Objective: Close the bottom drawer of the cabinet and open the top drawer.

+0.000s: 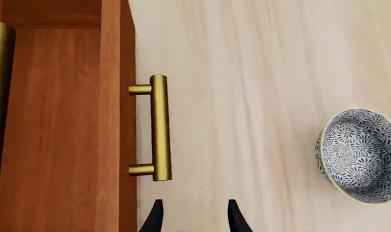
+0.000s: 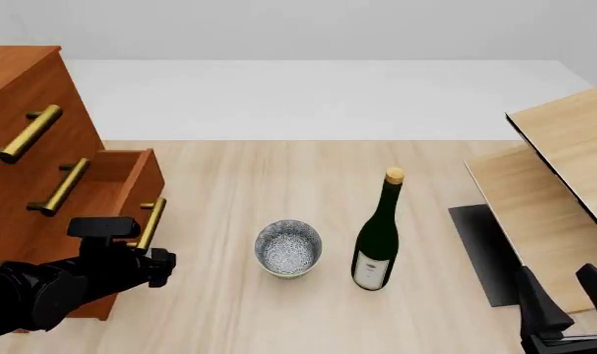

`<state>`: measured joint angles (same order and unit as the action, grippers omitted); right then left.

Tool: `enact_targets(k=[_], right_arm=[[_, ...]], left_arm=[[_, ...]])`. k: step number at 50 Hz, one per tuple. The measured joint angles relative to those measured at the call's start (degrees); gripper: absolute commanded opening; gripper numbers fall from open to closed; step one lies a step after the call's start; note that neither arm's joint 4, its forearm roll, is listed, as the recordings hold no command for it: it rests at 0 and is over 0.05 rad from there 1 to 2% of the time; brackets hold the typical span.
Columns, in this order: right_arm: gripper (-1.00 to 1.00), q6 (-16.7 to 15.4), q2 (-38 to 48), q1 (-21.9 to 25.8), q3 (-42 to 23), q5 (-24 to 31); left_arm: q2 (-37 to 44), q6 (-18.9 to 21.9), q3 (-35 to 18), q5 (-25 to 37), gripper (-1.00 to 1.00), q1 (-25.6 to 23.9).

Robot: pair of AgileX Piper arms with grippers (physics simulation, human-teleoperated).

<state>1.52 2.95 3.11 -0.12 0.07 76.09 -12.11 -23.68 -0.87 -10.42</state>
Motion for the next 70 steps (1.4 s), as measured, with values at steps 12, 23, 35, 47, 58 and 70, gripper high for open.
enact_targets(k=[12,23,35,47,58,70], right_arm=[[1.0,0.8,0.2,0.1,0.0,0.0],[1.0,1.3,0.5,0.1,0.0,-0.1],[1.0,1.6,0.4,0.1,0.0,0.0],[1.0,1.8,0.4,0.2,0.0,0.0],[1.0,2.1,0.6,0.2,0.0,-0.1],[1.0,2.3,0.7,0.3,0.0,-0.1]], left_arm=[[0.7,4.9,0.1,1.2,1.0,5.2],[1.2,8.6,0.4,1.2,1.0,8.8],[1.8,12.6,0.8,0.9,1.0,12.0],[2.4,16.8,1.7,-0.3,1.0,15.8],[2.6,20.7,2.9,-1.6,1.0,19.1],[2.0,25.0,4.6,-2.8,1.0,22.4]])
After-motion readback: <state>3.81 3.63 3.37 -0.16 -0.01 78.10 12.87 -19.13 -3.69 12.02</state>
